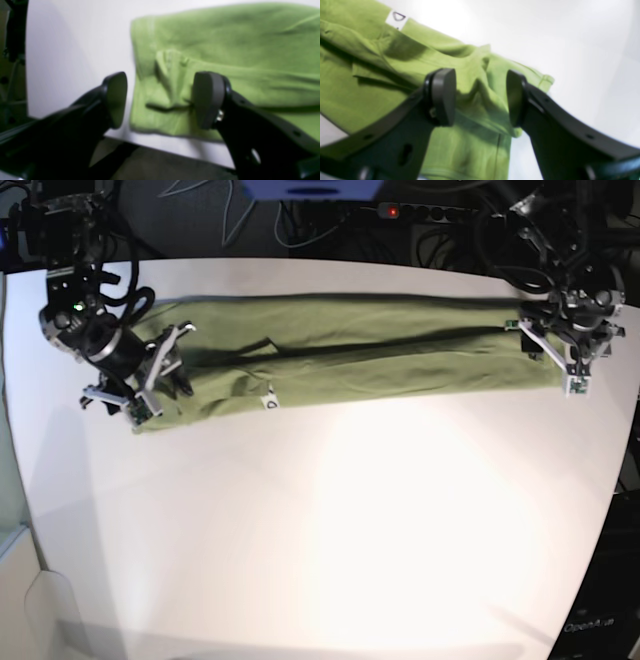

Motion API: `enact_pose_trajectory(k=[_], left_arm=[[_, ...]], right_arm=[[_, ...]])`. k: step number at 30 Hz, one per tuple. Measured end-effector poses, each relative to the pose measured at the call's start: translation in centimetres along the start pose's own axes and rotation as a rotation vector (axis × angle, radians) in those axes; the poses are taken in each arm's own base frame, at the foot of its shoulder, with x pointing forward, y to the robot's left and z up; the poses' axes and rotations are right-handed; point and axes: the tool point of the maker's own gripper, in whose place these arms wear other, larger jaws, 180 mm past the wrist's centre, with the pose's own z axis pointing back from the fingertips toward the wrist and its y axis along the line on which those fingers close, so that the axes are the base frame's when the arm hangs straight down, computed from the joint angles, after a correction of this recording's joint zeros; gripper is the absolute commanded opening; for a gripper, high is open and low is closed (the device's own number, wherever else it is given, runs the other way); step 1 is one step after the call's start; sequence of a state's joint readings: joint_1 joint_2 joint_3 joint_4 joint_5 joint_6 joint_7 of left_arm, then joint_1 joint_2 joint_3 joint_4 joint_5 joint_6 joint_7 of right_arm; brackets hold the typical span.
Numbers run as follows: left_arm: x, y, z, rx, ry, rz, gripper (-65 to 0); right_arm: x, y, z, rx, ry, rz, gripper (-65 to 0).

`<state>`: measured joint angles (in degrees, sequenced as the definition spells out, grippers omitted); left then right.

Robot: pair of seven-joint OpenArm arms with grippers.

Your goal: Fold the T-shirt properly

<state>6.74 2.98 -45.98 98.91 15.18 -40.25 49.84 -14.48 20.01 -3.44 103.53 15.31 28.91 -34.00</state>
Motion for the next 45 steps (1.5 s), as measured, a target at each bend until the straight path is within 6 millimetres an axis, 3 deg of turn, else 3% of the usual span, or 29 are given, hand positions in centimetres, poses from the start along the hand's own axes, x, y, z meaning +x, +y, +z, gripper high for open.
enact_pose_trajectory(k=[2,7,16,18,21,22,31,36,45], left_arm=[[-1.2,-0.7,-0.9,-0.027,0.042,0.01,-25.2],[-0.6,-0.4,-2.2,-0.054,0.028,0.024,-25.2],[-0.6,-0.7,-2.3,-0.067,0.017,0.037,-25.2],[-0.6,-0.7,-2.3,-0.067,0.017,0.038,-25.2],[-0.6,-0.7,-2.3,-0.067,0.017,0.038,-25.2],[-0.7,-0.7,-2.3,-0.067,0.017,0.038,-25.2],[-0.7,-0.8,-2.4,-0.069,0.018,0.04,-25.2],[-0.7,-0.8,-2.4,-0.068,0.018,0.042,-25.2],[-0.7,-0.8,-2.4,-0.068,0.018,0.044,-25.2]], right_arm=[[0.0,0.0,0.0,0.0,0.001,0.0,-31.5],[-0.6,0.2,0.1,0.004,0.014,-0.002,-32.2],[-2.3,-0.2,-0.8,0.005,0.058,-0.032,-32.8],[-1.7,-0.5,-0.9,0.0,0.044,-0.029,-40.0],[-1.0,-0.8,-1.0,-0.003,0.023,-0.029,-61.8],[-1.1,-0.8,-1.0,-0.003,0.03,-0.028,-65.0],[-2.7,0.5,-0.4,0.017,0.063,-0.028,-63.7],[-1.5,0.7,0.1,0.015,0.025,-0.012,-63.7],[-1.2,3.2,2.2,0.049,-0.013,0.003,-63.5]])
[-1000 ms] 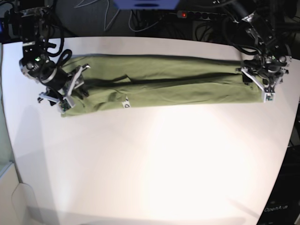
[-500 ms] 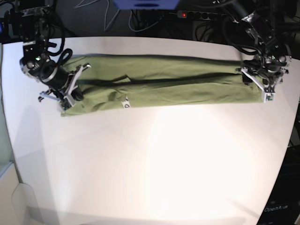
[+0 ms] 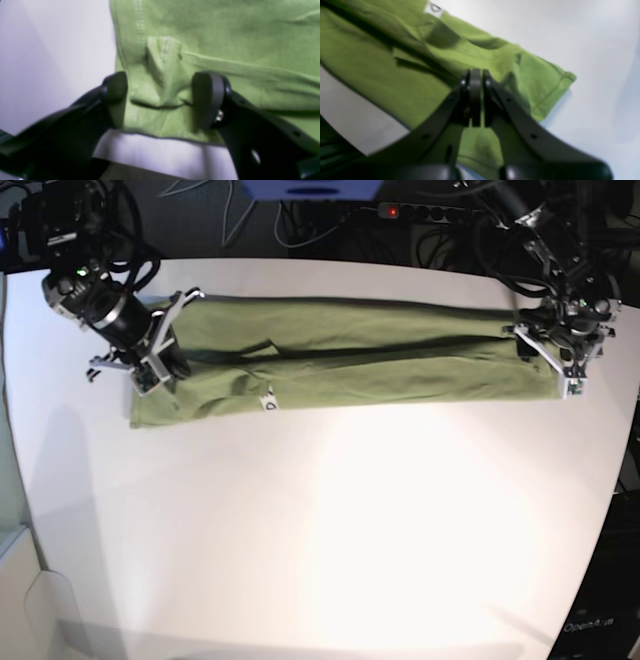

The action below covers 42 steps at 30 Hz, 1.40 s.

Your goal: Fold the T-shirt properly

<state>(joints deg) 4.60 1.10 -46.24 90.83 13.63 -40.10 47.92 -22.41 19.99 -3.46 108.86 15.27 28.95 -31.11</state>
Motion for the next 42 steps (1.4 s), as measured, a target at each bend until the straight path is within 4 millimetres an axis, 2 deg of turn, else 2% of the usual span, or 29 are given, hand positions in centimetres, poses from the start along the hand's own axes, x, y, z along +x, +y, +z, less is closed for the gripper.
enact_pose_trajectory(k=[2,3,6,8,9,15,17,22,23,24,25,27,28,30,34,39,42], left_arm=[[0.0,0.0,0.0,0.0,0.001,0.0,-25.2],[0.0,0.0,0.0,0.0,0.0,0.0,-25.2],[0.0,0.0,0.0,0.0,0.001,0.0,-25.2],[0.0,0.0,0.0,0.0,0.0,0.0,-25.2],[0.0,0.0,0.0,0.0,0.001,0.0,-25.2],[0.0,0.0,0.0,0.001,0.0,0.001,-25.2],[0.0,0.1,0.0,0.001,0.0,0.002,-25.2],[0.0,0.1,0.0,0.001,0.0,0.002,-25.2],[0.0,0.0,0.0,0.001,-0.002,0.002,-25.2],[0.0,0.0,0.0,0.001,-0.003,0.002,-25.2],[0.0,0.1,0.0,0.001,-0.002,0.001,-25.2],[0.0,0.1,0.0,0.001,-0.003,0.002,-25.2],[0.0,0.1,0.0,0.001,-0.003,0.002,-25.2],[0.0,0.1,0.0,0.001,-0.003,0.002,-25.2],[0.0,0.0,0.0,0.001,-0.002,0.002,-25.2],[0.0,0.0,0.0,0.001,0.001,0.002,-25.2],[0.0,0.0,0.0,0.001,-0.003,0.002,-25.2]], right_arm=[[0.0,-0.1,0.0,-0.003,0.003,0.003,-62.0],[0.1,-0.2,0.0,-0.005,-0.001,0.004,-59.2],[0.5,-1.1,-0.4,-0.023,0.022,0.014,-42.7],[0.8,-2.0,-0.7,-0.039,0.043,0.024,-34.2],[1.2,-2.4,-0.8,-0.048,0.041,0.028,-32.4],[2.4,-3.4,-1.4,-0.062,0.019,0.029,-31.8],[1.8,-3.7,-2.2,-0.061,0.034,-0.001,-31.9],[-1.4,-3.6,-4.0,-0.039,0.112,-0.068,-32.6],[-1.7,-3.5,-4.0,-0.038,0.119,-0.073,-34.8],[-1.7,-3.5,-4.1,-0.038,0.119,-0.074,-39.3],[-1.5,-3.5,-4.1,-0.036,0.112,-0.077,-46.4],[-0.9,-3.5,-4.2,-0.036,0.074,-0.078,-63.7],[-0.7,-3.5,-4.2,-0.035,0.062,-0.081,-65.0],[-0.8,-3.4,-4.1,-0.033,0.065,-0.081,-62.8],[-0.6,-2.3,-2.8,-0.03,0.054,-0.052,-63.7],[1.8,-0.2,-0.5,-0.014,-0.025,-0.006,-63.7],[0.9,0.7,0.0,0.0,-0.004,-0.009,-63.7]])
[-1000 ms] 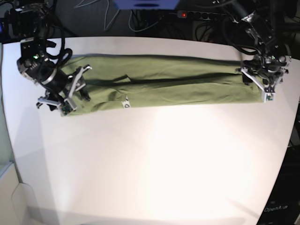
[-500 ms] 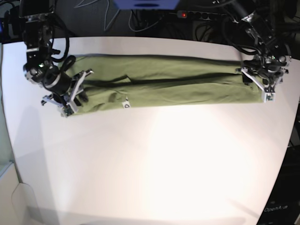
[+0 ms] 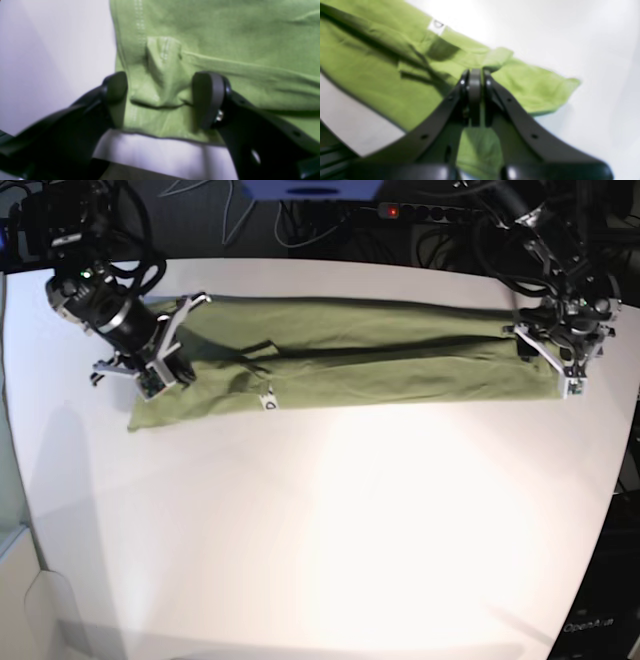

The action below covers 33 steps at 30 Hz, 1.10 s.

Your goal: Fold the T-shirt properly

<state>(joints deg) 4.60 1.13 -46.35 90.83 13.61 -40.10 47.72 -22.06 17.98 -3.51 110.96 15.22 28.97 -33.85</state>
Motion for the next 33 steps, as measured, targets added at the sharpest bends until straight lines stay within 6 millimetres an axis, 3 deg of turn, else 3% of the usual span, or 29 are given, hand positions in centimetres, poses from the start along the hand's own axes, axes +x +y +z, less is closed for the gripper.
enact_pose_trajectory(k=[10,17,27,33], left_arm=[[-0.1,-0.5,-0.1,-0.003,-0.001,0.019,-25.2],[-0.2,-0.7,-0.6,-0.022,-0.013,0.035,-25.2],[-0.1,-0.8,-0.8,-0.032,-0.021,0.046,-25.2],[0.0,-0.8,-0.8,-0.033,-0.024,0.046,-25.2]], right_arm=[[-3.3,3.2,1.9,0.064,0.01,-0.041,-63.7],[-4.7,3.2,3.3,0.085,0.012,-0.01,-64.0],[-5.9,3.7,2.9,0.09,0.028,-0.052,-64.3],[-9.7,3.7,1.4,0.087,0.109,-0.144,-63.5]])
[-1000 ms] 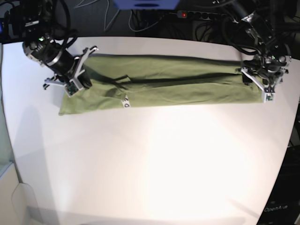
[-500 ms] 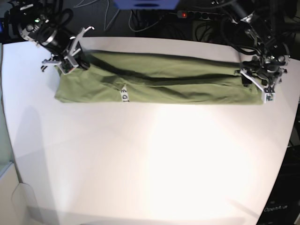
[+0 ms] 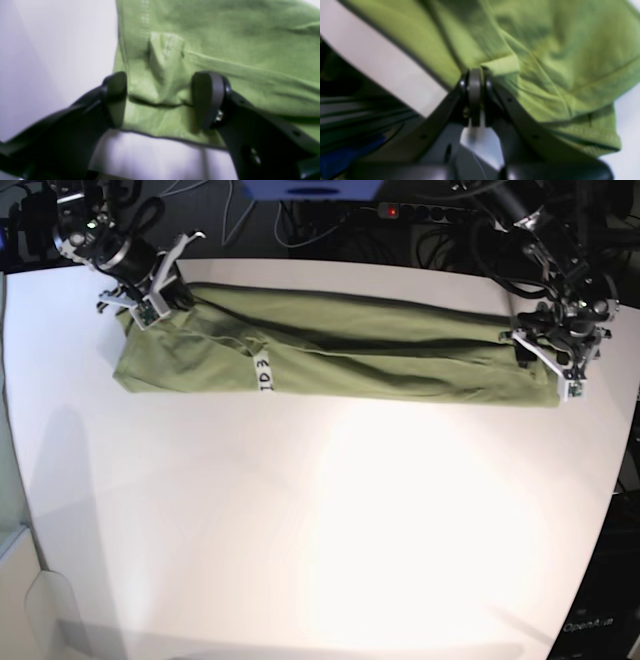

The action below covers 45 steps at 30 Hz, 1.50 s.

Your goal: Fold the T-shirt properly

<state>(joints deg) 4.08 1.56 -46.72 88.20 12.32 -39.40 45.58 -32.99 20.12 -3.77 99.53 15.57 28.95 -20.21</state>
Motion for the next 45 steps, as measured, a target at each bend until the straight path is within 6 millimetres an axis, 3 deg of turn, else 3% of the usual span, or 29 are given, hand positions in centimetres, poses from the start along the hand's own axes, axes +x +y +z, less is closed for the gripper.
enact_pose_trajectory(k=[24,27,34,36,42,45], left_arm=[[0.1,0.0,0.0,0.0,-0.001,0.001,-25.2],[0.1,0.0,0.0,0.0,-0.001,0.001,-25.1],[0.1,0.0,0.0,0.0,-0.002,0.0,-25.1],[0.1,0.0,0.0,0.001,-0.002,0.0,-25.1],[0.2,0.0,0.1,0.003,-0.005,-0.001,-25.1],[-0.1,0.6,0.9,0.032,0.009,0.007,-25.1]], right_arm=[[0.3,-0.2,-0.3,-0.007,-0.009,-0.01,-63.3],[0.3,-0.2,-0.3,-0.007,-0.009,-0.01,-56.3],[0.3,-0.2,-0.3,-0.009,-0.009,-0.01,-19.4],[0.4,-0.2,-0.3,-0.009,-0.011,-0.01,-16.4],[1.4,-0.3,-0.1,-0.014,-0.073,-0.01,-16.4],[1.5,-2.3,0.6,-0.073,-0.082,-0.022,-16.4]])
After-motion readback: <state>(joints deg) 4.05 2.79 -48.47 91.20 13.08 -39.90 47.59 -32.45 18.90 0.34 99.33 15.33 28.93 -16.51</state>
